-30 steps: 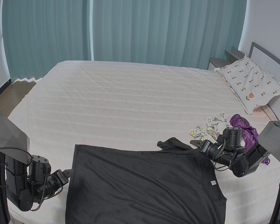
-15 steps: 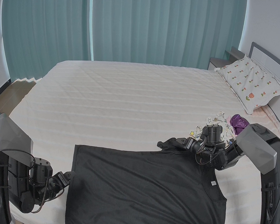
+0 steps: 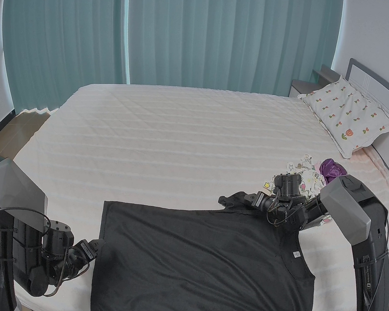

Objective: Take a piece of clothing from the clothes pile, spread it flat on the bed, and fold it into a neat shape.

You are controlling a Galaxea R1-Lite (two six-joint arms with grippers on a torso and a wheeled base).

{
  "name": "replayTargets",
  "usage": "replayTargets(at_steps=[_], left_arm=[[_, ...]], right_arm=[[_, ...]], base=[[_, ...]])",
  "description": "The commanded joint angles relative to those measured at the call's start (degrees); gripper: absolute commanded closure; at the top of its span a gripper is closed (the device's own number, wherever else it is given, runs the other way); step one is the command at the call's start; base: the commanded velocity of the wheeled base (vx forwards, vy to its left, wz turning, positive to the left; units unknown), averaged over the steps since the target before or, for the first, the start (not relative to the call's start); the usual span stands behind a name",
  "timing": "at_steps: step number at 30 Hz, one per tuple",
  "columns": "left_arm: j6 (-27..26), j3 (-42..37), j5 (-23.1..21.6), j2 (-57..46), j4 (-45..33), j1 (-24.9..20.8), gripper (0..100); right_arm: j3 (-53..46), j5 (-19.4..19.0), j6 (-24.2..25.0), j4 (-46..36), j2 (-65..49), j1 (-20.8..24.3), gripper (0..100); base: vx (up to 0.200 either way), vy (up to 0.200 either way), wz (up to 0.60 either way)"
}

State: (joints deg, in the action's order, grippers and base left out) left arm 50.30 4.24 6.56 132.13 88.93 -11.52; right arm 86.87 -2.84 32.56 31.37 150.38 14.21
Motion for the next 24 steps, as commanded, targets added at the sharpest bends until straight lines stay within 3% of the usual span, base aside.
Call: replayTargets(at_steps=[1, 8, 13, 24], left_arm=[[0.06, 0.06, 0.03, 0.14, 0.01, 0.01, 0], [-0.02, 0.06, 0.12, 0.14, 0.01, 0.01, 0], [-0.02, 0.06, 0.12, 0.14, 0.01, 0.01, 0], [0.06, 0.06, 0.12, 0.14, 0.01, 0.01, 0]], right_arm=[[2.08, -0.06, -0.04, -2.1, 0.96, 0.02, 100], [4.18, 0.12, 0.93, -2.54, 0.61, -0.77, 100], [7.88, 2.49, 3.74, -1.75, 0.44, -1.29, 100], [13.94, 4.33, 5.06, 4.32, 2.02, -2.88, 100]], base=[[0.0, 0.0, 0.0], [0.0, 0.0, 0.0], [0.0, 0.0, 0.0], [0.0, 0.0, 0.0]])
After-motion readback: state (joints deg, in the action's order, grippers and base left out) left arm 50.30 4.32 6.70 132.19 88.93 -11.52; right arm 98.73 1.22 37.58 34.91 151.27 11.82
